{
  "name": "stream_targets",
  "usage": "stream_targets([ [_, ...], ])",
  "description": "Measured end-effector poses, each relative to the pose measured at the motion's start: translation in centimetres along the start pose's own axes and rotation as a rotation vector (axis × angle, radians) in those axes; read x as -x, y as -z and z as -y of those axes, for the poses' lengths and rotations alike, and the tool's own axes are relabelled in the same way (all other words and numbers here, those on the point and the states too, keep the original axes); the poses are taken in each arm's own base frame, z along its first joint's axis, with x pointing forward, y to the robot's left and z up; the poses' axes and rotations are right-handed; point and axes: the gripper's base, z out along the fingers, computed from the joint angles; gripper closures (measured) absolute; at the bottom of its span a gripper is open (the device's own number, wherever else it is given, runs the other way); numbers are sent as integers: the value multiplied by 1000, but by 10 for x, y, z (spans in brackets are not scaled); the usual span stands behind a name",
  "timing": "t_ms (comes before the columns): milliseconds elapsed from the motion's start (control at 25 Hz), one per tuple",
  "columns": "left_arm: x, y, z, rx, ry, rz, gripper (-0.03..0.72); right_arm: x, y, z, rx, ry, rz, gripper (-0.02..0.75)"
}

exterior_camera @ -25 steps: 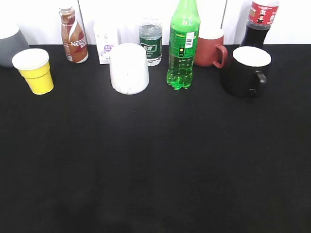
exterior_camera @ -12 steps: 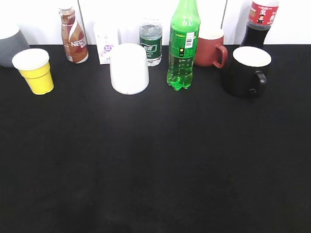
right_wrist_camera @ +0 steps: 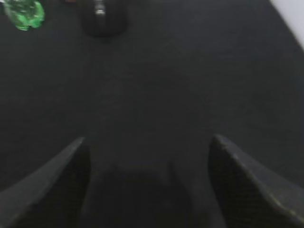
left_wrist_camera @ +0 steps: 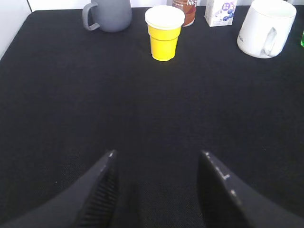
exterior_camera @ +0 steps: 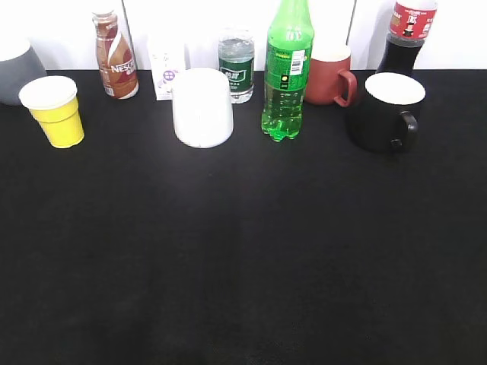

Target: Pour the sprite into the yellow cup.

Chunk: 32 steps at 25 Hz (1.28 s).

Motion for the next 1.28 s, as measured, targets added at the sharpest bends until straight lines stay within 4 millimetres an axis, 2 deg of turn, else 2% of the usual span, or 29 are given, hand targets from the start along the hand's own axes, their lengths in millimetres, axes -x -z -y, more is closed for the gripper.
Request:
stream_targets([
  [240,0,0,0,0,0,-1,335,0,0,0,5,-3,0,150],
  [640,0,0,0,0,0,0,342,0,0,-1,7,-4,3,151],
  [840,0,0,0,0,0,-1,406,0,0,-1,7,-4,3,151],
  [1200,0,0,0,0,0,-1,409,0,0,-1,7,-4,3,151],
  [1280,0,0,0,0,0,-1,433,0,0,-1,7,-4,3,151],
])
